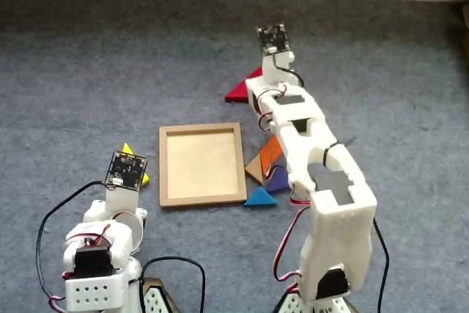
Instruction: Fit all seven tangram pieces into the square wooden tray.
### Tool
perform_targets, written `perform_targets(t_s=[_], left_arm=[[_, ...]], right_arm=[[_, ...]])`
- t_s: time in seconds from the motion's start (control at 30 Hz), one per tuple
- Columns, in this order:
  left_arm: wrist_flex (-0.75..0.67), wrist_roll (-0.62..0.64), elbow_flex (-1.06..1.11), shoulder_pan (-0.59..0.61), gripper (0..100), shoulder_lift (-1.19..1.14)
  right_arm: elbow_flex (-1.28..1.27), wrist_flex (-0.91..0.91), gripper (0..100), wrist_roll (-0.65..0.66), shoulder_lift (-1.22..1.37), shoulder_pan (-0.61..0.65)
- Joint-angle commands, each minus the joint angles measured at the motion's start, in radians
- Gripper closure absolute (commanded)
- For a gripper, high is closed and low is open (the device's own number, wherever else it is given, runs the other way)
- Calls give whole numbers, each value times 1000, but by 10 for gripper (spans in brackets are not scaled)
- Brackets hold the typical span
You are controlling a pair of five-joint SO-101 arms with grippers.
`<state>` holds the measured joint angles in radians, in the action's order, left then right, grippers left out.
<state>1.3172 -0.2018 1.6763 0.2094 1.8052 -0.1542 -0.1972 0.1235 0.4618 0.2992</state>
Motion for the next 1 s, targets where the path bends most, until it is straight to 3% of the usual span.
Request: perform_targets(t_s=[0.0, 0.27, 0.63, 0.97], left_arm=[[5, 6, 19, 18, 977, 10], [5, 6, 19, 18, 977, 10], [5, 6, 19, 18, 977, 10], [5, 6, 19, 18, 977, 10]], right_arm=[[10, 131, 993, -11, 1, -2], [5, 130, 993, -11, 61, -2], [19, -254, 993, -5, 156, -44], [12, -595, 993, -3, -13, -73]])
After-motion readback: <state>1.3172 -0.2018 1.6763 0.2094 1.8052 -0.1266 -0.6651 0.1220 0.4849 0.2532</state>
